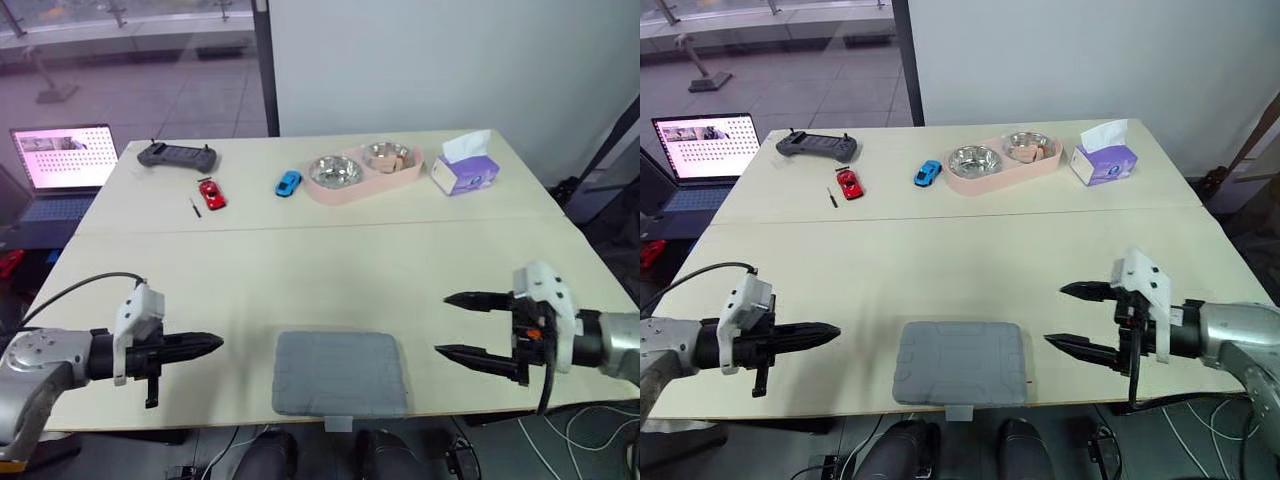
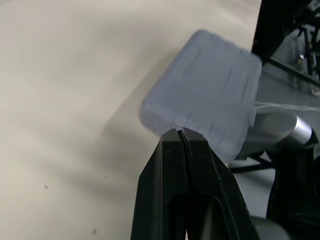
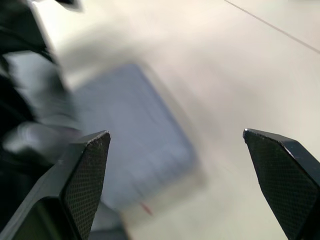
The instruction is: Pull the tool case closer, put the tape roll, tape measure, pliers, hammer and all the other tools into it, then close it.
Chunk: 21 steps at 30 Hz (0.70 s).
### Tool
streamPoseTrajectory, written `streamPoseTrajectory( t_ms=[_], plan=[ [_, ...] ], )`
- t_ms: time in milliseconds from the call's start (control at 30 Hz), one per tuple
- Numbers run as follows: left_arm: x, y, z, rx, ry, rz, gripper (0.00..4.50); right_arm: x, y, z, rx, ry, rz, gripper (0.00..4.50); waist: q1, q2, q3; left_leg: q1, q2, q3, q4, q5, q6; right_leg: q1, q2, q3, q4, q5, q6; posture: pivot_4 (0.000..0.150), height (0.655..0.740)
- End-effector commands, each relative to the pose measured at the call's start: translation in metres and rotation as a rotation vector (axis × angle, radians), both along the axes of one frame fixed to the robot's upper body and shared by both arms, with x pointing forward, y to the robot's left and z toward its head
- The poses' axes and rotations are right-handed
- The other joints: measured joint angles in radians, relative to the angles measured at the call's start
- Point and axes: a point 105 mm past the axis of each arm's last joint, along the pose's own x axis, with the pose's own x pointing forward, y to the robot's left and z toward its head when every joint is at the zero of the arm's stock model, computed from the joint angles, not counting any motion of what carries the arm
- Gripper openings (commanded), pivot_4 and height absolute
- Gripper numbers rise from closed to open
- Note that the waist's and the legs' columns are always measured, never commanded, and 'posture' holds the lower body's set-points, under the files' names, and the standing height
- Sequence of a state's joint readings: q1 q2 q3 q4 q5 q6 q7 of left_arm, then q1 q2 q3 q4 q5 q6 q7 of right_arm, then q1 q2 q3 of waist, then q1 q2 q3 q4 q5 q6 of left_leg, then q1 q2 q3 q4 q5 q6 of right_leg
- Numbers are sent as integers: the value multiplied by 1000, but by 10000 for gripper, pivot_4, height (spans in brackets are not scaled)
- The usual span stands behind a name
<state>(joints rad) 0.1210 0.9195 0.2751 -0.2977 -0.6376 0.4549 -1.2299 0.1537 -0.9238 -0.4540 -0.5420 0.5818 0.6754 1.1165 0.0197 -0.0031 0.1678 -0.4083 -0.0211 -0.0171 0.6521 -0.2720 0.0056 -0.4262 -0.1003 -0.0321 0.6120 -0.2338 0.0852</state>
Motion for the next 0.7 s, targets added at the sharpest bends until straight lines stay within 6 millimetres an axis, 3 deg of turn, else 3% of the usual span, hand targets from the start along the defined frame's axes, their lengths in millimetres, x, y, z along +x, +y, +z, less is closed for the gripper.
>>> streamPoseTrajectory(
  t_ms=[33, 367, 700],
  plan=[
    [3, 8, 19, 32, -59, 33, 0, -1, -15, 0, -74, -68, -25, 44706, -4, 0, 0, 0, 0, 0, 1, 0, 0, 0, 1, 0, 0, 0, 0, 1500, 7400],
    [0, 13, 14, 32, -58, 79, 0, -10, -50, -34, -121, -9, -42, 44706, -7, -2, 2, 4, 2, 3, 5, 0, 0, 4, 6, 1, 3, 0, 0, 1500, 7400],
    [-1, 12, 12, 27, -60, 82, 0, -15, -43, -37, -105, -1, -12, 44706, -5, -3, 2, 4, 2, 3, 9, 0, 0, 5, 5, 1, 4, 0, 0, 1500, 7400]
  ],
)
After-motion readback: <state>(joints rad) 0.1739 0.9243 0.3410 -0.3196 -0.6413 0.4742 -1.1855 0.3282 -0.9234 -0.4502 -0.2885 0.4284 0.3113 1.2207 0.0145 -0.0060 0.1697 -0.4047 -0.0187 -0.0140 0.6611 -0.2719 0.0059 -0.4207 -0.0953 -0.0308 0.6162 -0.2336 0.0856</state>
